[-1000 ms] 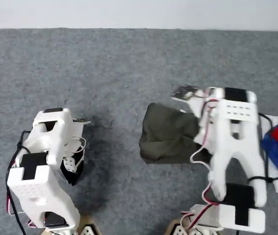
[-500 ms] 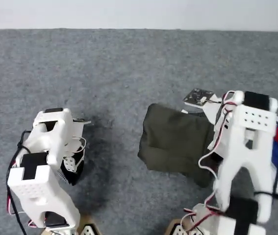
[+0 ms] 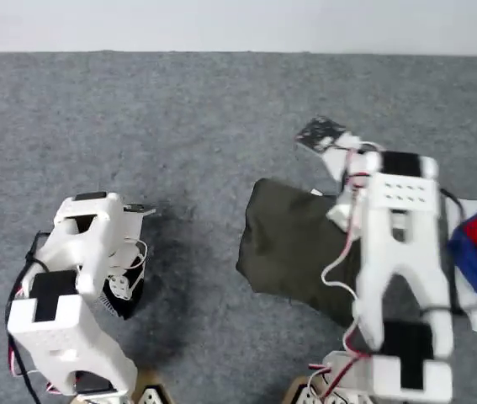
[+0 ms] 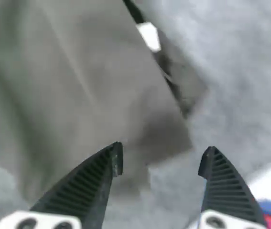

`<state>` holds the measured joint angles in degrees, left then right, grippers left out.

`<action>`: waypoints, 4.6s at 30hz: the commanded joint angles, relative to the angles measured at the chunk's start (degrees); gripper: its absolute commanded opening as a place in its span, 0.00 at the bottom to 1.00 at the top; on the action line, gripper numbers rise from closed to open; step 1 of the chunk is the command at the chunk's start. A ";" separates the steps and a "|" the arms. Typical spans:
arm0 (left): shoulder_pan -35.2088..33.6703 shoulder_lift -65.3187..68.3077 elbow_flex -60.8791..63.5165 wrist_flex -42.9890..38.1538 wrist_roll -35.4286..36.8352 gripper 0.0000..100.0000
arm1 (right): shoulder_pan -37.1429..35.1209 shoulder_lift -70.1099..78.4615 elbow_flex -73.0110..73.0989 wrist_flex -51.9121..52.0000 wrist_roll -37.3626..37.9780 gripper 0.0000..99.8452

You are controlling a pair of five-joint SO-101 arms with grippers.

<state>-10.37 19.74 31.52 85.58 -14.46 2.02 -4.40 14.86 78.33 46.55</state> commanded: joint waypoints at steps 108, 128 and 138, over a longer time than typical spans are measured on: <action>-0.62 0.79 4.79 -7.21 -0.35 0.04 | 13.32 25.19 -50.46 17.89 -33.32 0.01; -0.62 0.79 4.88 -7.21 -0.53 0.04 | 57.10 14.55 -50.46 -1.63 -16.70 0.01; -0.62 0.79 4.88 -7.21 -0.53 0.04 | 64.57 25.10 -50.55 -4.35 -14.51 0.03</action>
<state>-10.37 19.65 33.98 81.71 -14.46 65.93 18.99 -32.62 74.64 31.16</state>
